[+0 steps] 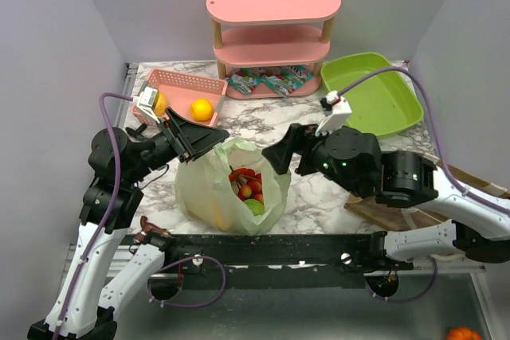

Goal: Place the food into the grocery bag and tie it
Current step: Adjust the grocery bag at the center of the board.

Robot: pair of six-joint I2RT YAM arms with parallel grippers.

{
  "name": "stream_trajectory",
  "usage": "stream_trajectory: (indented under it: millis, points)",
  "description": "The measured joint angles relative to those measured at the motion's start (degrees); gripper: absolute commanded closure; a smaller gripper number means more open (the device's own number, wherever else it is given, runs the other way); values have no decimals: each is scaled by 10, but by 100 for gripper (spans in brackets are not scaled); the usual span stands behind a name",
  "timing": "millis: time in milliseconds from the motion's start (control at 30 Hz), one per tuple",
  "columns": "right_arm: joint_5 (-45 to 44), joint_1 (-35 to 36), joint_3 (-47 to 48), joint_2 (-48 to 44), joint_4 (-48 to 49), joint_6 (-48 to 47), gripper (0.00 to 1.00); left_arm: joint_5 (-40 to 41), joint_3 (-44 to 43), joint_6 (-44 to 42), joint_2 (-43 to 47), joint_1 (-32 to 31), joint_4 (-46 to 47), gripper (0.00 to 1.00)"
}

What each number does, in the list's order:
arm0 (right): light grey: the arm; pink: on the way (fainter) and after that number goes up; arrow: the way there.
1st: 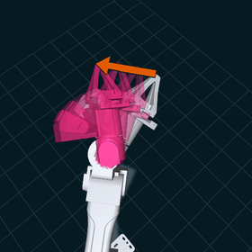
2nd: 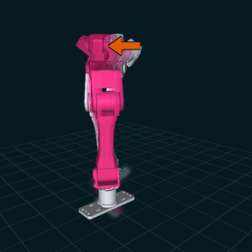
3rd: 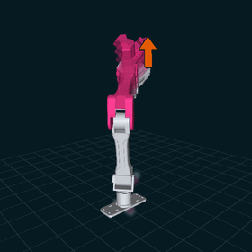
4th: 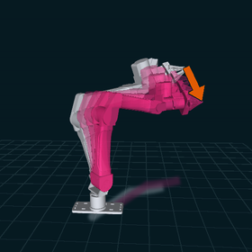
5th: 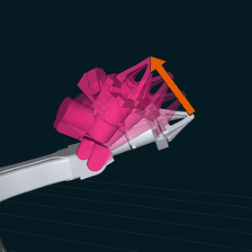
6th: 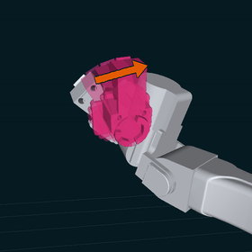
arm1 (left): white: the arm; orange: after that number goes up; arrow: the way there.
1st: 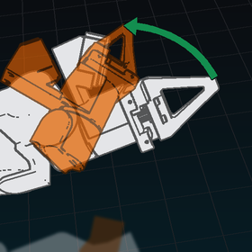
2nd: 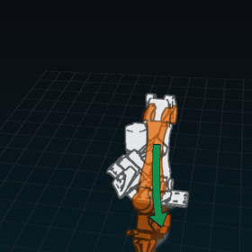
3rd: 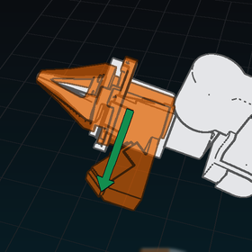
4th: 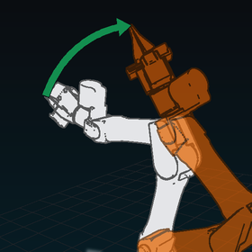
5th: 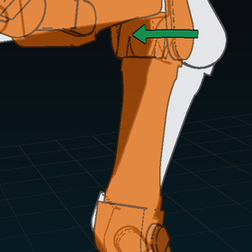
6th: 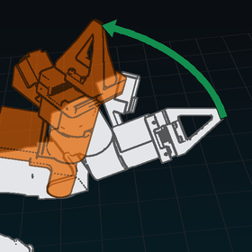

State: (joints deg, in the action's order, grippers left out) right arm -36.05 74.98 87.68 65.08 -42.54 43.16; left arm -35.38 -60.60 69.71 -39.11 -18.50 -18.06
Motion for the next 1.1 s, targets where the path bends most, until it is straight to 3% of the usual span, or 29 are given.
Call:
stream_trajectory:
  millis: [267, 500, 933, 1033, 1100]
  points:
    - [91, 0, -35, 19, -3, 8, 26, 0, 0, 1, 2, 0, 2, 32]
    - [133, 0, -34, 32, 1, 5, 63, 0, -2, -9, 3, 0, -14, 32]
    - [169, 0, 23, 108, 26, -56, 66, -38, -26, -40, -6, 0, -42, 41]
    - [193, 0, 42, 122, 37, -94, 74, -63, -28, -56, -11, 0, -52, 42]
    - [214, 0, 52, 130, 42, -123, 73, -76, -29, -64, -15, 0, -59, 43]
